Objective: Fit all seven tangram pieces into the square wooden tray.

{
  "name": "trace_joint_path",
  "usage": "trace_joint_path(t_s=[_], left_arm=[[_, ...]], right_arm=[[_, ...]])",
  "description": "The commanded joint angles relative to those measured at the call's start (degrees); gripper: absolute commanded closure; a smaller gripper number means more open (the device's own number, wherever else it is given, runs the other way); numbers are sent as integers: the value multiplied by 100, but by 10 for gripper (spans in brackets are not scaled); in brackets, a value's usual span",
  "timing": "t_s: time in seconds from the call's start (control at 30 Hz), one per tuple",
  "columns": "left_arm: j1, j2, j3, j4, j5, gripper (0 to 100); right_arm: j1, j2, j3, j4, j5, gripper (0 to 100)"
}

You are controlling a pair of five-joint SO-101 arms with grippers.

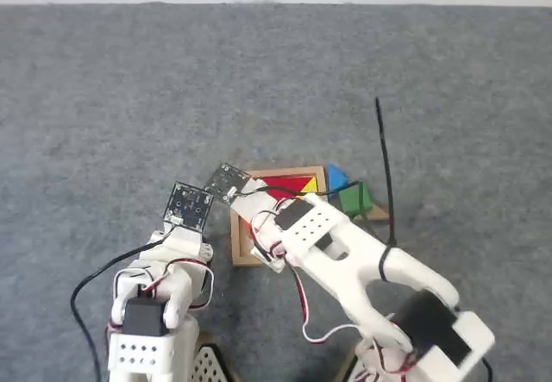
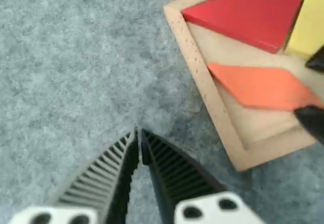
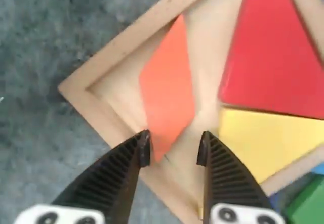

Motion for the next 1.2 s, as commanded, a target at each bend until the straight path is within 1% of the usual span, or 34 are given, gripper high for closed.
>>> trace_joint_path(t_s=[0.0,0.13,0.23,0.3,0.37,0.4,0.5,0.7,0.9,1.17], left_arm=[[-26,-141,-66,35,44,987],[-26,-141,-66,35,44,987],[-26,-141,-66,35,44,987],[-26,-141,-66,35,44,987],[-26,-141,-66,35,44,987],[-26,-141,-66,35,44,987],[-26,-141,-66,35,44,987],[-26,-141,-66,35,44,987],[-26,-141,-66,35,44,987],[-26,-141,-66,35,44,987]], right_arm=[[154,-690,-105,-31,-79,822],[163,-1130,-149,-286,-818,822],[154,-1095,-132,-611,-1345,828],[145,-910,-132,-840,-1503,887],[119,-655,-132,-1121,-1530,972],[110,-523,-132,-1226,-1521,998],[-4,-251,-141,-1420,-1521,964],[-347,-22,-141,-1719,-1521,972],[-356,391,-141,-1930,-1521,972],[-330,690,-53,-1736,-1512,972]])
